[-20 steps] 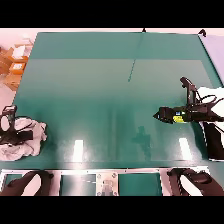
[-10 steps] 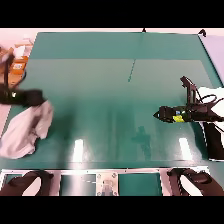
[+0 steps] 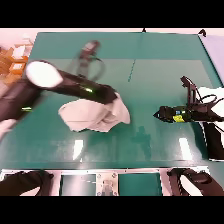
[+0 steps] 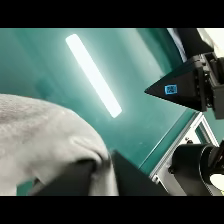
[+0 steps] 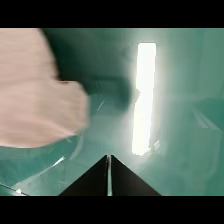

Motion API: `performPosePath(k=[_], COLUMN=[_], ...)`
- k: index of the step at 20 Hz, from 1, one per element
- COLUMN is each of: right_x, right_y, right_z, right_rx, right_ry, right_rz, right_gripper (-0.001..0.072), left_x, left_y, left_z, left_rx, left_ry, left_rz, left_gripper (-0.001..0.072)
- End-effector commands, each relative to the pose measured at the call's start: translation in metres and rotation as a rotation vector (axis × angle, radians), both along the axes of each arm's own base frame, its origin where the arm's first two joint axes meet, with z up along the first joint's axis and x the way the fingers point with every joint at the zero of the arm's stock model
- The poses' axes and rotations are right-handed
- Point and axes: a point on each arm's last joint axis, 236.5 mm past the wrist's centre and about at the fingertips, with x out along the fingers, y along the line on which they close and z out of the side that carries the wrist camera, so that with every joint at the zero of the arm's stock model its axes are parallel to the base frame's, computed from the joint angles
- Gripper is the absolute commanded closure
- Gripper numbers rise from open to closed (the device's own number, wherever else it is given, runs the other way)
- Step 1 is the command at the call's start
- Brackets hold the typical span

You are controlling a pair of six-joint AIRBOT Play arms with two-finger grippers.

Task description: Fold the shirts.

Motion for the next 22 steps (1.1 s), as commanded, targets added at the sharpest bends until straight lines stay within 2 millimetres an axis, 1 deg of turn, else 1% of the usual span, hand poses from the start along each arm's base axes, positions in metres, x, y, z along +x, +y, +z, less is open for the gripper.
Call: performPosePath(k=[1, 2, 3, 4, 5, 6, 7, 8, 10, 11, 12, 13, 14, 15, 17, 18, 19, 20, 22], right_x=[0.0, -0.001, -0.001, -0.002, -0.003, -0.007, -0.012, -0.014, -0.014, -0.015, -0.016, -0.016, -0.016, -0.017, -0.02, -0.021, -0.019, -0.015, -0.006], right_y=[-0.009, -0.015, -0.02, -0.023, -0.023, -0.02, -0.017, -0.012, 0.003, 0.012, 0.019, 0.024, 0.027, 0.03, 0.032, 0.033, 0.035, 0.038, 0.047], right_z=[0.0, -0.001, -0.001, -0.003, -0.005, -0.011, -0.02, -0.031, -0.052, -0.061, -0.07, -0.078, -0.087, -0.098, -0.118, -0.125, -0.131, -0.133, -0.131], right_rx=[0.0, 0.0, 0.001, 0.001, -0.003, -0.003, -0.002, 0.005, 0.041, 0.066, 0.077, 0.072, 0.066, 0.059, 0.046, 0.049, 0.056, 0.069, 0.118], right_ry=[0.015, 0.027, 0.037, 0.043, 0.043, 0.053, 0.069, 0.076, 0.08, 0.09, 0.105, 0.121, 0.14, 0.17, 0.237, 0.264, 0.273, 0.262, 0.234], right_rz=[-0.026, -0.043, -0.06, -0.068, -0.057, -0.04, -0.033, -0.033, -0.046, -0.053, -0.05, -0.039, -0.029, -0.024, -0.021, -0.03, -0.037, -0.033, -0.033], right_gripper=[0.0548, 0.0452, 0.04, 0.0369, 0.0278, 0.0196, 0.0196, 0.0197, 0.02, 0.0201, 0.0201, 0.0201, 0.0201, 0.0201, 0.0202, 0.0202, 0.0202, 0.0202, 0.0203], left_x=[0.001, 0.008, 0.017, 0.026, 0.031, 0.031, 0.028, 0.024, 0.009, -0.004, -0.019, -0.034, -0.046, -0.053, -0.061, -0.06, -0.055, -0.046, -0.024], left_y=[-0.043, -0.032, -0.012, 0.012, 0.038, 0.064, 0.093, 0.124, 0.18, 0.202, 0.216, 0.223, 0.225, 0.227, 0.23, 0.229, 0.229, 0.226, 0.215], left_z=[-0.057, -0.059, -0.059, -0.057, -0.056, -0.057, -0.062, -0.072, -0.1, -0.117, -0.133, -0.15, -0.168, -0.184, -0.213, -0.223, -0.229, -0.232, -0.231], left_rx=[0.012, 0.026, 0.048, 0.077, 0.111, 0.147, 0.193, 0.26, 0.425, 0.505, 0.557, 0.583, 0.587, 0.592, 0.594, 0.586, 0.575, 0.553, 0.481], left_ry=[0.09, 0.104, 0.12, 0.14, 0.172, 0.214, 0.265, 0.323, 0.437, 0.495, 0.537, 0.579, 0.607, 0.624, 0.64, 0.631, 0.614, 0.588, 0.535], left_rz=[-0.029, -0.017, -0.003, 0.008, 0.013, 0.015, 0.02, 0.032, 0.071, 0.088, 0.089, 0.086, 0.094, 0.109, 0.173, 0.203, 0.231, 0.267, 0.33], left_gripper=[0.0, -0.0013, -0.0013, -0.0013, -0.0013, -0.0013, -0.0013, -0.0013, -0.0013, -0.0013, -0.0013, -0.0013, -0.0013, -0.0013, -0.0013, -0.0013, -0.0013, -0.0013, -0.0013])
